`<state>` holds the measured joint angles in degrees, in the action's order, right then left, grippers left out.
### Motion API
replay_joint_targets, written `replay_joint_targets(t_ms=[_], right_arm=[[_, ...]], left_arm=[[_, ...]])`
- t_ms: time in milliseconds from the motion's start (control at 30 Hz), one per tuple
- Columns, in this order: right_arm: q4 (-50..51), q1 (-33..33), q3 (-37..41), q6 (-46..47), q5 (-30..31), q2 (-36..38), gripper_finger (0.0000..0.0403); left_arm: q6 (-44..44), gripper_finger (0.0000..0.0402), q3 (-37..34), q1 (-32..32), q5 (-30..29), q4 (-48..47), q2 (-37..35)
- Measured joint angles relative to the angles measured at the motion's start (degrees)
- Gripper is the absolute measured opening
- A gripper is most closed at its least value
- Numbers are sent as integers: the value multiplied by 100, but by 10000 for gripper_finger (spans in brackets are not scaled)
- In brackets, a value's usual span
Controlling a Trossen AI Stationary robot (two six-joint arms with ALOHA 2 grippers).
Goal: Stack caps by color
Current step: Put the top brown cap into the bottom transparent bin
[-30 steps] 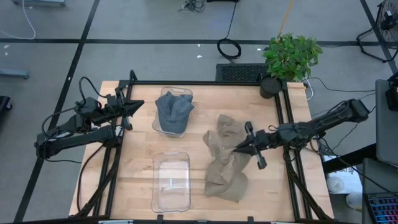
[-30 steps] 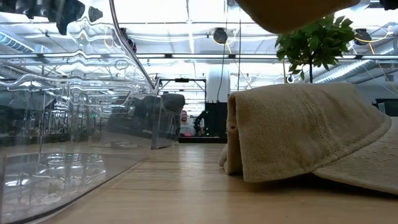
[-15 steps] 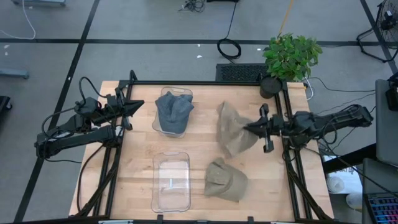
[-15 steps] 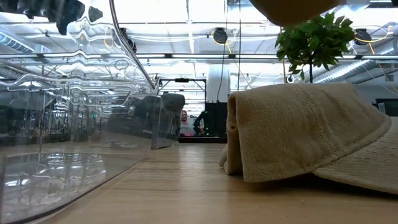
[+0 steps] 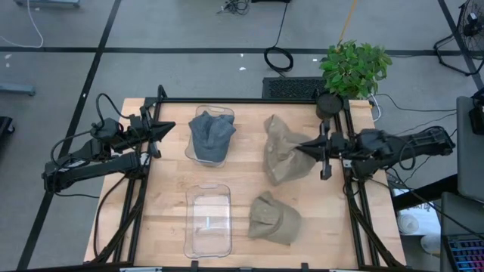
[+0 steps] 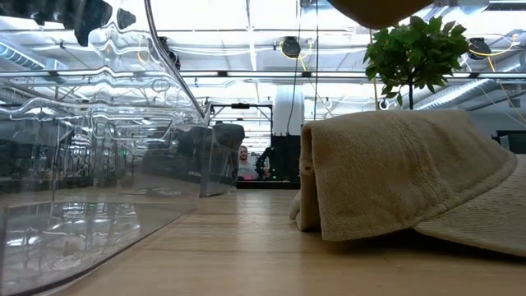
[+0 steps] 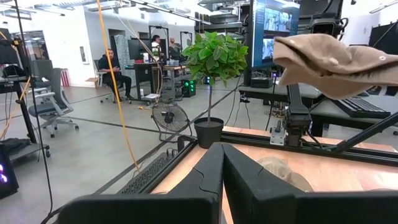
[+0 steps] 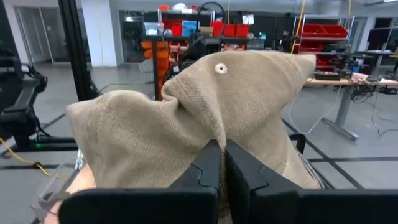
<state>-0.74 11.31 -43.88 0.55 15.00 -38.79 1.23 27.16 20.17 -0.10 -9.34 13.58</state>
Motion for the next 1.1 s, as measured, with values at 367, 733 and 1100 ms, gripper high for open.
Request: replay_joint_targets(t_ms=[367,733,1100], right_arm=[[-237,0,0,-422,-2,-430,0],[-308,-4,1,-624,2,-570,0],[-1592,-7,2,-1320,422,-1158,0]], left_arm=[[-2,17,0,2,-2,0,0],[2,17,0,2,-2,81,3],[-982,17,-613,-460,2922,3704,1591]])
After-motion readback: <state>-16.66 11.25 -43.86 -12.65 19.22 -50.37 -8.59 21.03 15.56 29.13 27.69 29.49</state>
